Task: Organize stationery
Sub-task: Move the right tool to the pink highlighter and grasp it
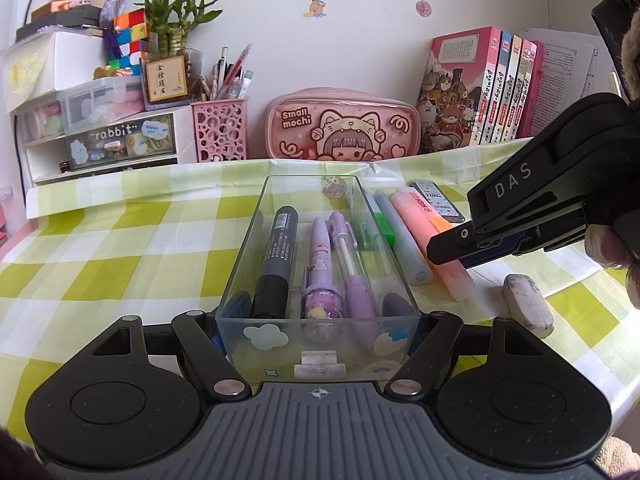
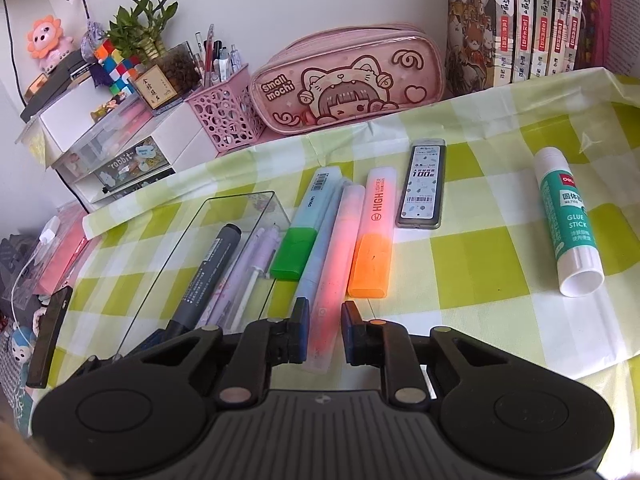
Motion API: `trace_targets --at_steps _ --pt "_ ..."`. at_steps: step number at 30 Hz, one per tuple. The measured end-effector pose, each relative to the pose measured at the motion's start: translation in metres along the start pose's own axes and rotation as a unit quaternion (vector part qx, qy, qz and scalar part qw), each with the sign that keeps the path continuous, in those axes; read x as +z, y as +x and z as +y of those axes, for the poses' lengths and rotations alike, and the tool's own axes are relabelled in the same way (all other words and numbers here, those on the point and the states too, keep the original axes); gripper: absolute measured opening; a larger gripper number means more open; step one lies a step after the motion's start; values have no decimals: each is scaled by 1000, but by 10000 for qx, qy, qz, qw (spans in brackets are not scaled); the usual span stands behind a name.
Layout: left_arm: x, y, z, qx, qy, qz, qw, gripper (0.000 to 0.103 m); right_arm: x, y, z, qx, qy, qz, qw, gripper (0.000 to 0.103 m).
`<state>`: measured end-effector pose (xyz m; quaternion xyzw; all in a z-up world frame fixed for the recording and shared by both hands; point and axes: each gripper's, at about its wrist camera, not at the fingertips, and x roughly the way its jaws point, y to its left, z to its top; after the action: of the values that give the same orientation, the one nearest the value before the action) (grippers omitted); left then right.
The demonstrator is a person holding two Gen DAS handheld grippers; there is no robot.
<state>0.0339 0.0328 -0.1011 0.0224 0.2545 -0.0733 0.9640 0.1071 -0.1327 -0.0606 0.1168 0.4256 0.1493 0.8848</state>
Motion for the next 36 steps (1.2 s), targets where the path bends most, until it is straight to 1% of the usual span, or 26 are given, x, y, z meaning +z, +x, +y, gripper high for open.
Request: trace_targets --at_steps 2,4,7,11,18,23,26,36 --pt "0 0 0 0 0 0 10000 74 -1 -3 0 -180 -156 66 9997 21" --pt "0 0 0 0 0 0 10000 74 -3 -5 2 -469 -435 201 9978 21" --pt "0 0 0 0 0 0 10000 74 -6 -8 5 -654 -757 341 9944 21" --pt "0 0 0 0 0 -1 10000 74 -2 -7 7 -595 -740 255 9952 21" --pt "0 0 0 0 0 -1 10000 74 7 10 11 -545 -736 184 9956 22" --pt "0 0 0 0 0 -1 10000 74 16 17 10 -589 -668 187 9959 22" --pt "0 0 0 0 0 -1 10000 74 21 22 11 -583 -641 206 9960 27" --pt "0 0 0 0 0 -1 10000 74 28 34 12 -724 -671 27 9951 27"
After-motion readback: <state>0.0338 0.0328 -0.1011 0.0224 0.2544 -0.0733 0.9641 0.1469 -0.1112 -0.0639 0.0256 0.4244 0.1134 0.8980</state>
